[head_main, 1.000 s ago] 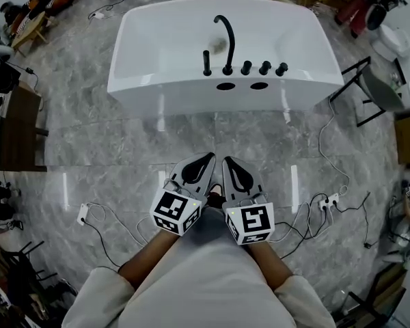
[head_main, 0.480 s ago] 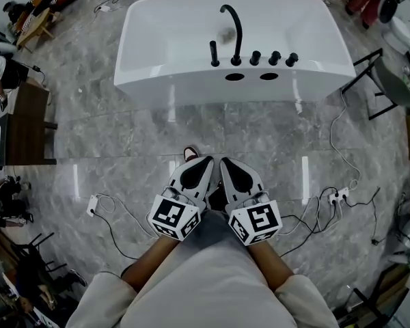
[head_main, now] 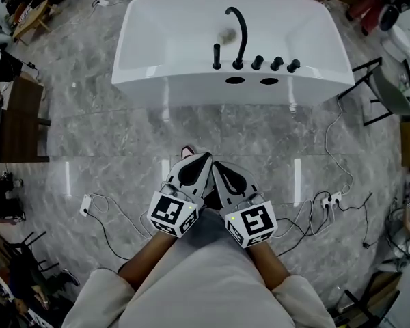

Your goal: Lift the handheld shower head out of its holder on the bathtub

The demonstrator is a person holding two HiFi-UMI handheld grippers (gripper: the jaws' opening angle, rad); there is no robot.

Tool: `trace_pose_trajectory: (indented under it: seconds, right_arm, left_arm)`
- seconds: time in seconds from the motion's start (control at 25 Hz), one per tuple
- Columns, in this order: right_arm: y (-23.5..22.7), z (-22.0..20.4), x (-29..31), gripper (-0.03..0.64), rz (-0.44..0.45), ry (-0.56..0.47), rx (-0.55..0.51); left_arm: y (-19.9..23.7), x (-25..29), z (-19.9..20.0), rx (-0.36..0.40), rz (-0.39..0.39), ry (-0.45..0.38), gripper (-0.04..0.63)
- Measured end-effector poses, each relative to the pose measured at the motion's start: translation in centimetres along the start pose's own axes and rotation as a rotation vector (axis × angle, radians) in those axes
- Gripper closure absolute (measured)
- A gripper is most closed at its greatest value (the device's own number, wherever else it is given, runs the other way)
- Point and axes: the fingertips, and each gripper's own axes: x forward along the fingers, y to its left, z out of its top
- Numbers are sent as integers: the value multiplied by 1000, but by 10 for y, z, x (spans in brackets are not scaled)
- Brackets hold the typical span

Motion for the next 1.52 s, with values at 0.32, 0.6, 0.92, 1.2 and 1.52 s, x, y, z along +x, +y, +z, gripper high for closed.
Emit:
trace_pose_trajectory:
  seconds: [0.32,0.6,0.92,1.2,1.52]
  right_arm:
    - [-13,3,44,600,-37,59,19]
    - [-35,13,91,600,-81,84,72]
    - [-45,46,150,600,-106,70,89]
    - [-39,68,190,600,-138,53,59]
    - [-37,71,201,600,-191,56,30]
  left_arm:
    - [40,21,3,11,11,60,592]
    - [81,53,10,2,-36,124,592]
    - [136,77,44,17,-71,90,592]
    - [176,81,69,37,-96,41,592]
    - [188,82,78,-15,-134,-13,592]
